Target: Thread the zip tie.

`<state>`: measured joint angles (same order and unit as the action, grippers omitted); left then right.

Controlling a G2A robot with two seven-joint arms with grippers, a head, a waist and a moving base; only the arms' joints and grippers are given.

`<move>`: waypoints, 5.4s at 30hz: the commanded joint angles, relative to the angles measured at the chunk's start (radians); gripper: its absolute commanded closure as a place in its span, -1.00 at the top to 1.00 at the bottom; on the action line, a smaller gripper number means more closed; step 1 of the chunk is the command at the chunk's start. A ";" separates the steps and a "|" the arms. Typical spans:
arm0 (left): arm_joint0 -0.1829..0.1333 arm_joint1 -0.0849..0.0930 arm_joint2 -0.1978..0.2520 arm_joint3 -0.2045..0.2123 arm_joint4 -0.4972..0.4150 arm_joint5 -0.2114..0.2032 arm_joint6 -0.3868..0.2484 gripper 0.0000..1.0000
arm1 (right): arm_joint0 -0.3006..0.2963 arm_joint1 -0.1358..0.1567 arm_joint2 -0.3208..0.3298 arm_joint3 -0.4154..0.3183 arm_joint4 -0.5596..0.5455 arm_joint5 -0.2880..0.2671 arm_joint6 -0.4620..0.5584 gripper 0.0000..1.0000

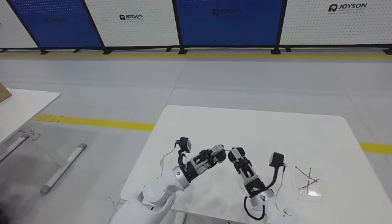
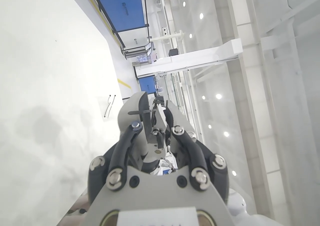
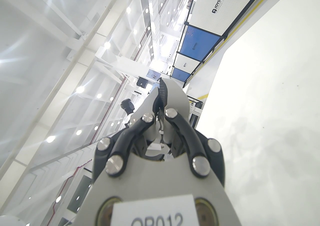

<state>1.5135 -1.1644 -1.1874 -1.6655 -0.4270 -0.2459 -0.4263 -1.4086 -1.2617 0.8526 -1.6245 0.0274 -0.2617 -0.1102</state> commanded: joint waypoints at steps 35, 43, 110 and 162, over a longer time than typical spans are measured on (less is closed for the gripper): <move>0.000 0.009 -0.021 0.013 0.097 0.078 0.066 -1.00 | -0.208 0.029 0.268 -0.132 0.126 -0.078 0.028 1.00; -0.002 0.006 -0.006 0.011 0.055 0.105 0.044 -1.00 | -0.228 0.031 0.294 -0.149 0.154 -0.078 0.041 1.00; 0.034 0.007 -0.032 -0.085 0.082 0.110 0.111 -1.00 | -0.270 0.077 0.490 -0.138 0.125 -0.004 0.403 1.00; 0.015 -0.018 0.026 -0.025 0.114 0.003 0.208 -1.00 | -0.270 0.077 0.490 -0.138 0.125 -0.004 0.403 1.00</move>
<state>1.5290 -1.1830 -1.1610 -1.6908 -0.3136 -0.2437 -0.2170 -1.6785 -1.1848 1.3431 -1.7630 0.1527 -0.2654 0.2924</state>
